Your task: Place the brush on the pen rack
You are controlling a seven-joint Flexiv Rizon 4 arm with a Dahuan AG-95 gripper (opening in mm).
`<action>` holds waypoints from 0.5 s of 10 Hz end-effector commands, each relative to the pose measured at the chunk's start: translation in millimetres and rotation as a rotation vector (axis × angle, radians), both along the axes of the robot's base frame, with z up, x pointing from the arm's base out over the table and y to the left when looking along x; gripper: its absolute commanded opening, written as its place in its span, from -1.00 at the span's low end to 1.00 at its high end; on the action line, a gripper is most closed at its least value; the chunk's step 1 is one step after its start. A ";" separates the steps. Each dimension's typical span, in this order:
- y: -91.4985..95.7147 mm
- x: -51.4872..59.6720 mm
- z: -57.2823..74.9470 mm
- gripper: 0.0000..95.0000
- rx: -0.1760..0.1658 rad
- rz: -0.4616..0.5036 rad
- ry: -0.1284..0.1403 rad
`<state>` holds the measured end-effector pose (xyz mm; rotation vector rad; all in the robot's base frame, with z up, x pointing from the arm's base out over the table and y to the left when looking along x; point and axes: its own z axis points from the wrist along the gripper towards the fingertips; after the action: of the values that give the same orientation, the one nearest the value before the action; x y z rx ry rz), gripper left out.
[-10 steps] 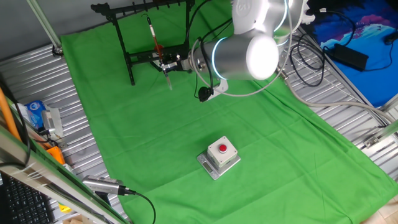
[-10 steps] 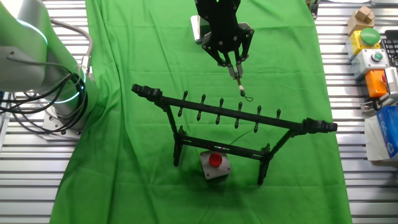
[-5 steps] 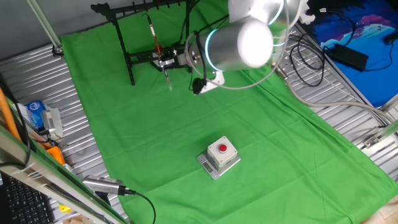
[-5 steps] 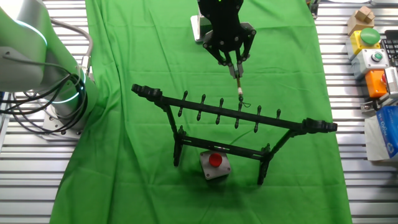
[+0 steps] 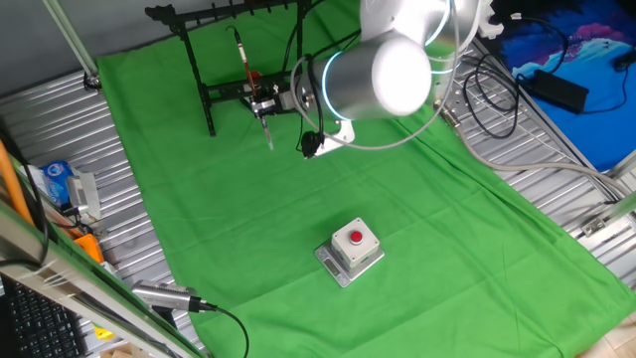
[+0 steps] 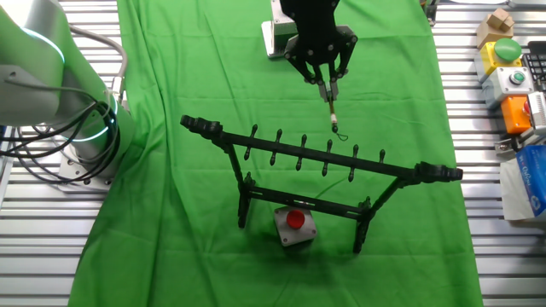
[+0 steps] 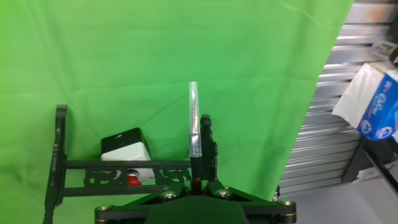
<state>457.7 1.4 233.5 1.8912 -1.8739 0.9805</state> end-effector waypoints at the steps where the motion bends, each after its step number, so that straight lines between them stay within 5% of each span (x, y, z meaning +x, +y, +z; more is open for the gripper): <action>1: 0.5 2.6 2.3 -1.00 0.003 0.008 0.004; 5: 1.8 8.3 5.2 -1.00 -0.007 0.023 0.006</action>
<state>466.3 3.5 238.5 1.9124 -1.8447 0.9862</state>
